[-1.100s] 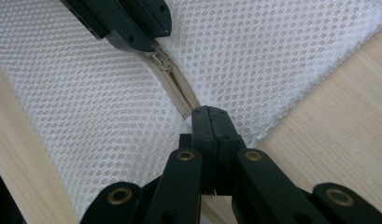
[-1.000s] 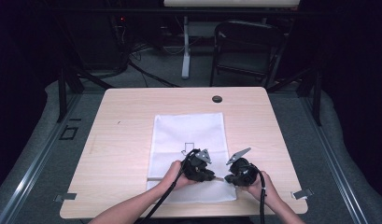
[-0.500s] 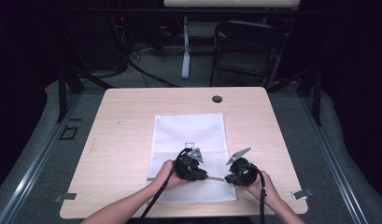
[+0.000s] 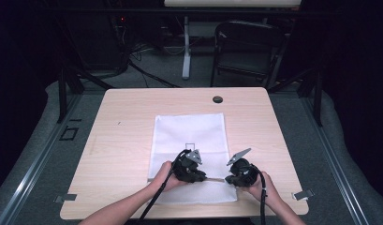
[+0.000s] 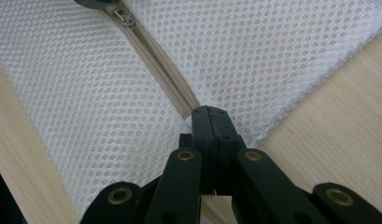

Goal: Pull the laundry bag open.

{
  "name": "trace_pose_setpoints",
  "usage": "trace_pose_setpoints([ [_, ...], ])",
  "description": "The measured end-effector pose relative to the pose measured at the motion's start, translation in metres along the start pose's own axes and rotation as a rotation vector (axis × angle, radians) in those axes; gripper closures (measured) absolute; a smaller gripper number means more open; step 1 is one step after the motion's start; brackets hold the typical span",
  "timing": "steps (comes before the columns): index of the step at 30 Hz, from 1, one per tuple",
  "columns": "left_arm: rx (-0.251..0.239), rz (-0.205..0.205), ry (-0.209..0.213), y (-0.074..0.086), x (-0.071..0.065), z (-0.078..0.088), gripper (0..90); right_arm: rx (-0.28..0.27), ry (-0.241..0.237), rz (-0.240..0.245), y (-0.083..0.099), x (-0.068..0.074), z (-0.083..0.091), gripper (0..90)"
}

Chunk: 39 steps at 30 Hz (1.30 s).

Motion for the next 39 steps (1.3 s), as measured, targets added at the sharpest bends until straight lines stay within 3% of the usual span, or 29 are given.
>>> trace_pose_setpoints([
  [2,0.014,-0.005,-0.016,0.001,0.001,0.001,81.4,-0.002,0.001,0.001,0.000,0.000,0.000,90.0],
  [6,0.003,0.008,0.001,0.003,0.002,0.003,81.4,-0.002,0.000,0.001,0.000,0.000,0.000,90.0],
  [13,0.005,-0.006,-0.002,0.005,0.003,0.005,81.5,-0.001,0.001,0.000,0.000,0.000,0.000,90.0],
  [18,0.000,0.014,0.007,0.010,0.008,0.010,81.5,-0.003,0.006,-0.001,0.000,0.001,0.000,90.0],
  [22,0.013,0.004,-0.015,0.010,0.007,0.011,81.5,0.002,0.011,0.006,-0.001,0.001,0.000,90.0],
  [29,0.000,0.005,0.000,0.010,0.006,0.012,81.5,-0.006,0.009,0.007,0.000,0.001,0.000,90.0],
  [31,0.015,0.001,-0.016,0.011,0.007,0.015,81.5,-0.005,0.012,0.008,0.000,0.001,0.000,90.0],
  [34,0.000,0.015,0.010,0.014,0.008,0.018,81.5,-0.011,0.013,0.002,0.000,0.001,-0.001,90.0],
  [39,0.000,0.014,0.004,0.015,0.009,0.018,81.5,-0.003,0.012,0.009,0.000,0.001,0.000,90.0],
])
Point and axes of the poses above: each handheld gripper's, and its own axes: z roughly backward along the jaws, y roughly out of its underside, x roughly to its left, the point moved 4 cm from there along -z, roughly forward along the jaws, and after that the axes turned 12 degrees about z, right-handed, at the moved point
